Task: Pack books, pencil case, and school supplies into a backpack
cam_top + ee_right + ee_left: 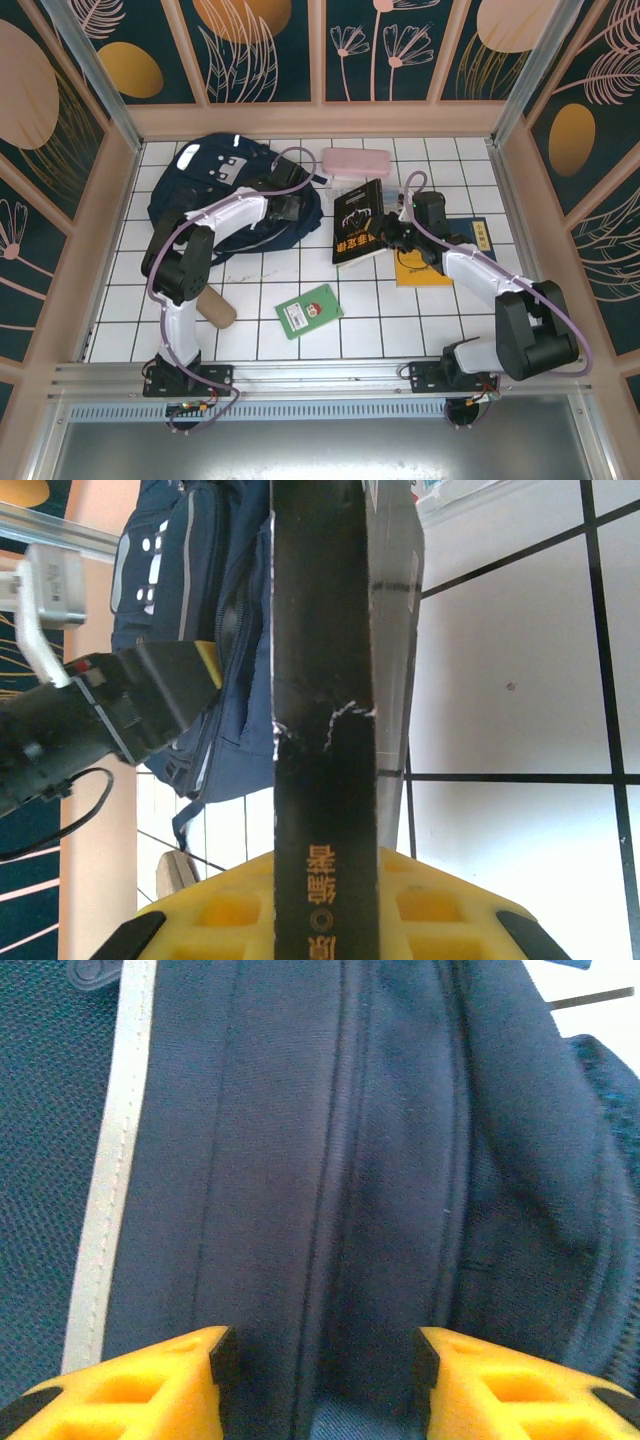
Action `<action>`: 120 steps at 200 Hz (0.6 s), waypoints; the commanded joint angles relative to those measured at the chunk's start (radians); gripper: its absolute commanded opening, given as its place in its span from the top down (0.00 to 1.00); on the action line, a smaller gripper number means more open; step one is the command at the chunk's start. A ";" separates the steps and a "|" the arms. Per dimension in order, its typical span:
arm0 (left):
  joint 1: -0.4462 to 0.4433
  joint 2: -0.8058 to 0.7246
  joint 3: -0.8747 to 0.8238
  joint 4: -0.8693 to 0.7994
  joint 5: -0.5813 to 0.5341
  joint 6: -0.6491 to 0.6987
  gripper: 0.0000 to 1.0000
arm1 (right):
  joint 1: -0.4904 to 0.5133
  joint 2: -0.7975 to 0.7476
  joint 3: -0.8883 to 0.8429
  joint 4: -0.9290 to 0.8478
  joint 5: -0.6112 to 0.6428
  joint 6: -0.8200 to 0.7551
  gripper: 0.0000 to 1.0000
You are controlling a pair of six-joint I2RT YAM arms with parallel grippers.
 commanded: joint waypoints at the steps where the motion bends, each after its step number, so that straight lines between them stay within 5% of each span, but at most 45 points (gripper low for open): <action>1: 0.000 0.037 0.045 -0.045 -0.127 0.054 0.50 | -0.002 -0.052 -0.006 0.094 -0.013 0.021 1.00; 34: 0.004 0.076 0.044 -0.034 -0.156 0.083 0.61 | 0.001 -0.062 -0.016 0.107 -0.015 0.033 1.00; 60: 0.006 0.073 0.049 -0.038 -0.158 0.081 1.00 | 0.003 -0.067 -0.025 0.155 -0.036 0.066 1.00; 120: 0.030 -0.093 0.160 -0.089 -0.041 0.018 1.00 | 0.030 -0.027 -0.072 0.456 -0.069 0.254 1.00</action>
